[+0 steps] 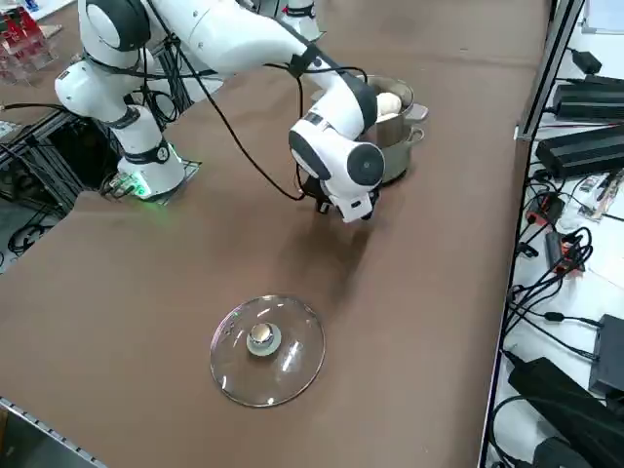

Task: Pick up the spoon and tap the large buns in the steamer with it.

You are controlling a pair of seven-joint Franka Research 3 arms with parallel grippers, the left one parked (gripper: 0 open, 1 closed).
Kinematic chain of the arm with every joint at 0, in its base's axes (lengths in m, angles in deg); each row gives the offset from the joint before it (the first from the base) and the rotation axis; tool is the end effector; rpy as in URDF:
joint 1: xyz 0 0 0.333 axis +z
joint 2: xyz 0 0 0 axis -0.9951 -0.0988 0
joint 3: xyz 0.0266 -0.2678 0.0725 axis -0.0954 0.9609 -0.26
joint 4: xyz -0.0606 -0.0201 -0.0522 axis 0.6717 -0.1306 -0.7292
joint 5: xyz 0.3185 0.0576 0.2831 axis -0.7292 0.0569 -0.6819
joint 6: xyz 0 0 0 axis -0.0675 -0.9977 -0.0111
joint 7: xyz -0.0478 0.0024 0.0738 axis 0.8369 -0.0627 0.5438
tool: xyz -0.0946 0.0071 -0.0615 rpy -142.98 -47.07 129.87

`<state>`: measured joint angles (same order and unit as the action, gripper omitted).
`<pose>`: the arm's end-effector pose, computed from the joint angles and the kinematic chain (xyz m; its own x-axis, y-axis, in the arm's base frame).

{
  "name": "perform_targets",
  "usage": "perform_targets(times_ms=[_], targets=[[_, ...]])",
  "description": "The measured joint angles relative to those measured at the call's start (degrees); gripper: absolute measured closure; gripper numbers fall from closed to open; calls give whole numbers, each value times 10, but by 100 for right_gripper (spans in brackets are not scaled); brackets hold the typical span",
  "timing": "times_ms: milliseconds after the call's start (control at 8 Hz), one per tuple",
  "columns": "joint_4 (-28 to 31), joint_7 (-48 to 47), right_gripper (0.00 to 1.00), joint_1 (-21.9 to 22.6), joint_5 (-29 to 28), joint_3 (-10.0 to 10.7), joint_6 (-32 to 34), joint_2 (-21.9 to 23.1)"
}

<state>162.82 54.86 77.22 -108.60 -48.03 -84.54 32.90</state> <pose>0.6211 -0.0450 0.1241 0.8677 0.2330 -0.4391 -0.0351 -0.8525 -0.5216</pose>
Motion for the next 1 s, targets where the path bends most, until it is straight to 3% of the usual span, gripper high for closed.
perform_targets(times_ms=[1000], targets=[[2, 4, 82, 0, 0, 0, -19, -25]])
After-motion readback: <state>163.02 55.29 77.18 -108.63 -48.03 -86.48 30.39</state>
